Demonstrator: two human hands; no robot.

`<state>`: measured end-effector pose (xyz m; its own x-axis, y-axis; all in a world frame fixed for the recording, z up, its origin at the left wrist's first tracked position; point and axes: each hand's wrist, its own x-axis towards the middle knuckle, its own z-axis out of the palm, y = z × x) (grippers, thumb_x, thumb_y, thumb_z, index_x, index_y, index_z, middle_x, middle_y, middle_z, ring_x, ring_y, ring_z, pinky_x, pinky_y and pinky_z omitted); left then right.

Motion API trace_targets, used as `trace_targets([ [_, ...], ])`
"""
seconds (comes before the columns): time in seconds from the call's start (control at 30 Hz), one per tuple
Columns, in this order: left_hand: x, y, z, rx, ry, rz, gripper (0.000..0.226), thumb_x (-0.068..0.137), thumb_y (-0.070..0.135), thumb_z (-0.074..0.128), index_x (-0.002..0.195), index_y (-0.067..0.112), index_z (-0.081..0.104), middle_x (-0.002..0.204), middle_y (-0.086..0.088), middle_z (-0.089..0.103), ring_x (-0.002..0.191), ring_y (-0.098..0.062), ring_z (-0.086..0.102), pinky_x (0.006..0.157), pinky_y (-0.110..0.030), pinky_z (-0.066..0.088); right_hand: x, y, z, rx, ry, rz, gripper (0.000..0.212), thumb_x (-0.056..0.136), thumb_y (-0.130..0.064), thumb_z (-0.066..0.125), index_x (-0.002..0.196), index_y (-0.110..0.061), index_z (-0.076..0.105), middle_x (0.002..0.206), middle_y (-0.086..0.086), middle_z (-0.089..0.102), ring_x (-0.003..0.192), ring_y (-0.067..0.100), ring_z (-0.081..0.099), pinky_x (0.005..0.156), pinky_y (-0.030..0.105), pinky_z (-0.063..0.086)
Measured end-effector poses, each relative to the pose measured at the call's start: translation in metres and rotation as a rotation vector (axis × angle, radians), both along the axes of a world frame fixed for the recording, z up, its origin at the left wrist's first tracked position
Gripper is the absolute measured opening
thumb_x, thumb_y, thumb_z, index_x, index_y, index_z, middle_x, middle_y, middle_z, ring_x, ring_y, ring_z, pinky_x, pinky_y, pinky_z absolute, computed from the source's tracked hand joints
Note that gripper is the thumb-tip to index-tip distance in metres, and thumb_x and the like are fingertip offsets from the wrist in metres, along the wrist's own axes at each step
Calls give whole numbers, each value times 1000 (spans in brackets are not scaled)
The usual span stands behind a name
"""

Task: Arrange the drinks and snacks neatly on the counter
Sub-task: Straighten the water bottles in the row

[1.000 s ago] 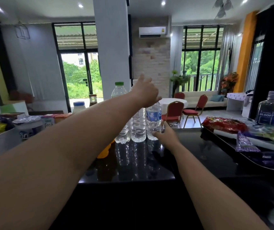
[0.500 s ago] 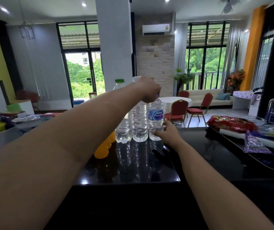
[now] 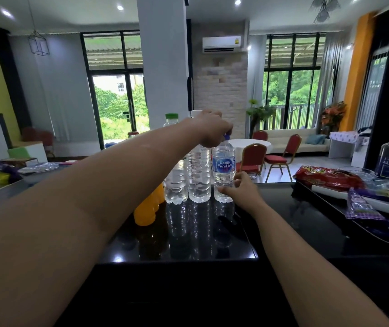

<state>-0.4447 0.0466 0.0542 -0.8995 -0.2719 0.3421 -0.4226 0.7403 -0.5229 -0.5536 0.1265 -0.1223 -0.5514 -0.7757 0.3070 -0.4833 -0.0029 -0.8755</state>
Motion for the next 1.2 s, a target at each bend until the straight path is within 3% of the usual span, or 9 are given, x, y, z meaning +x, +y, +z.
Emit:
trace_targets([
  [0.2, 9, -1, 4, -89, 33, -64, 33, 96, 36, 48, 126, 24, 52, 124, -5, 60, 123, -23, 45, 103, -41, 33, 1, 0, 2, 9, 13, 11, 64, 74, -36, 78, 123, -17, 42, 107, -2, 52, 97, 16, 53, 82, 31, 44],
  [0.37, 27, -2, 16, -160, 219, -133, 35, 94, 35, 49, 125, 19, 52, 127, -4, 58, 118, -24, 51, 95, -40, 42, 3, 1, 0, 15, 13, 26, 68, 74, -36, 79, 126, -17, 40, 114, 2, 55, 100, 19, 56, 92, 40, 47],
  [0.5, 40, -7, 24, -155, 422, -42, 41, 92, 49, 47, 108, 13, 58, 105, -6, 64, 97, -23, 58, 83, -37, 44, 7, 1, 4, -49, 5, -6, 72, 75, -37, 78, 132, -17, 38, 120, 2, 53, 103, 18, 55, 94, 44, 48],
  [0.63, 45, -16, 27, -125, 421, 171, 62, 88, 66, 38, 85, 9, 61, 82, -5, 61, 78, -21, 54, 76, -35, 43, 11, 2, 15, -212, 6, -104, 63, 80, -38, 73, 131, -17, 43, 123, 2, 56, 102, 14, 55, 82, 34, 50],
  [0.73, 46, -20, 28, -78, 432, 222, 63, 87, 69, 36, 63, 12, 51, 67, -1, 52, 65, -18, 48, 70, -33, 38, 14, -2, 30, -281, 47, -110, 57, 85, -33, 68, 135, -17, 43, 116, -5, 57, 91, 6, 55, 68, 20, 44],
  [0.8, 44, -20, 31, -39, 444, 227, 61, 88, 67, 38, 57, 14, 44, 65, -1, 50, 65, -18, 49, 68, -32, 38, 16, -7, 41, -274, 45, -83, 57, 87, -27, 66, 138, -18, 41, 111, -9, 56, 87, 4, 55, 67, 21, 42],
  [0.9, 40, -21, 34, 81, 463, 212, 55, 89, 58, 46, 62, 11, 48, 71, -4, 55, 72, -22, 56, 67, -33, 44, 21, -14, 42, -282, -12, -37, 62, 86, -21, 66, 141, -19, 37, 103, -11, 55, 81, -4, 54, 64, 18, 42],
  [1.0, 37, -25, 40, 232, 424, 173, 50, 91, 49, 50, 85, 2, 65, 92, -10, 67, 84, -24, 62, 78, -36, 52, 24, -14, 28, -343, -25, -26, 64, 83, -16, 70, 139, -24, 38, 94, -22, 53, 83, -4, 57, 67, 16, 44],
  [1.2, 46, -26, 47, 502, 361, 53, 36, 94, 34, 53, 113, 6, 65, 112, -9, 67, 96, -19, 60, 80, -28, 43, 21, -9, 23, -384, 2, -9, 63, 82, -18, 72, 137, -26, 42, 91, -27, 53, 84, -7, 57, 69, 16, 43],
])
